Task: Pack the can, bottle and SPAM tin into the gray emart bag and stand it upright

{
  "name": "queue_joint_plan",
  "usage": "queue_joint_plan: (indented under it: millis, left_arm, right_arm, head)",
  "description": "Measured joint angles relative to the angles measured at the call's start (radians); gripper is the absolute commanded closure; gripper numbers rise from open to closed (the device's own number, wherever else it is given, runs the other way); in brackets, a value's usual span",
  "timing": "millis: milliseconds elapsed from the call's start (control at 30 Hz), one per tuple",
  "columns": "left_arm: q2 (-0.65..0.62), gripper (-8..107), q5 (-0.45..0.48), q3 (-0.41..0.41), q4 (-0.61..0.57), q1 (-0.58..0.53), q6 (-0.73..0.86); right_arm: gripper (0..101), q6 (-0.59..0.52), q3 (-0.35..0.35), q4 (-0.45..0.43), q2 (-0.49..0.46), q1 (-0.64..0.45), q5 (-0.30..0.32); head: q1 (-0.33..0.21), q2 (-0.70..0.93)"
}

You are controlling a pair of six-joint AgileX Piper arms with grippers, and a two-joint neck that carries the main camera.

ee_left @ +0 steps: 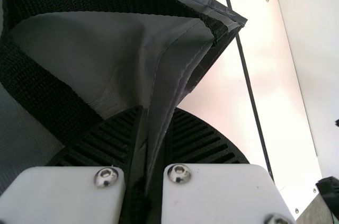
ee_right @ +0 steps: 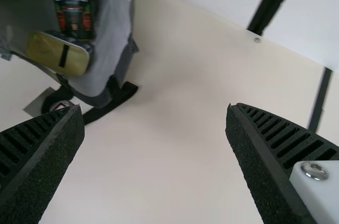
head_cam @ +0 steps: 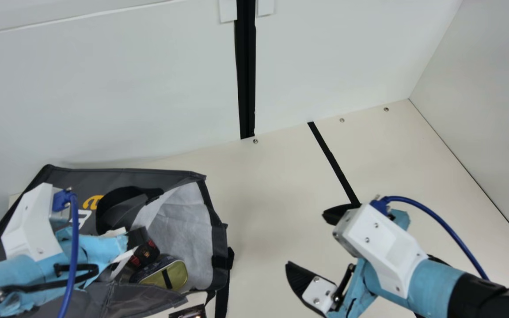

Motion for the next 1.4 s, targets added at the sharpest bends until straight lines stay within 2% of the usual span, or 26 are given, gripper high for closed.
queue_joint_plan:
  millis: [733,1067,1300,1400]
  left_arm:
    - [0.000,107,0.000,0.000,0.000,0.000,0.000]
    - [0.000,107,0.000,0.000,0.000,0.000,0.000]
    - [0.000,107,0.000,0.000,0.000,0.000,0.000]
    - [0.000,107,0.000,0.000,0.000,0.000,0.000]
  right_arm:
    - [6,0.291,-0.137,-0.270,-0.102,-0.191,0.146]
    - [6,0.436,-0.234,-0.402,-0.111,-0.204,0.226]
    - [6,0.545,-0.318,-0.508,-0.112,-0.191,0.308]
    - [6,0.595,-0.329,-0.557,-0.110,-0.173,0.309]
  head:
    - [0.000,0.000]
    - [0.000,0.002]
    - [0.000,0.002]
    - [0.000,0.000]
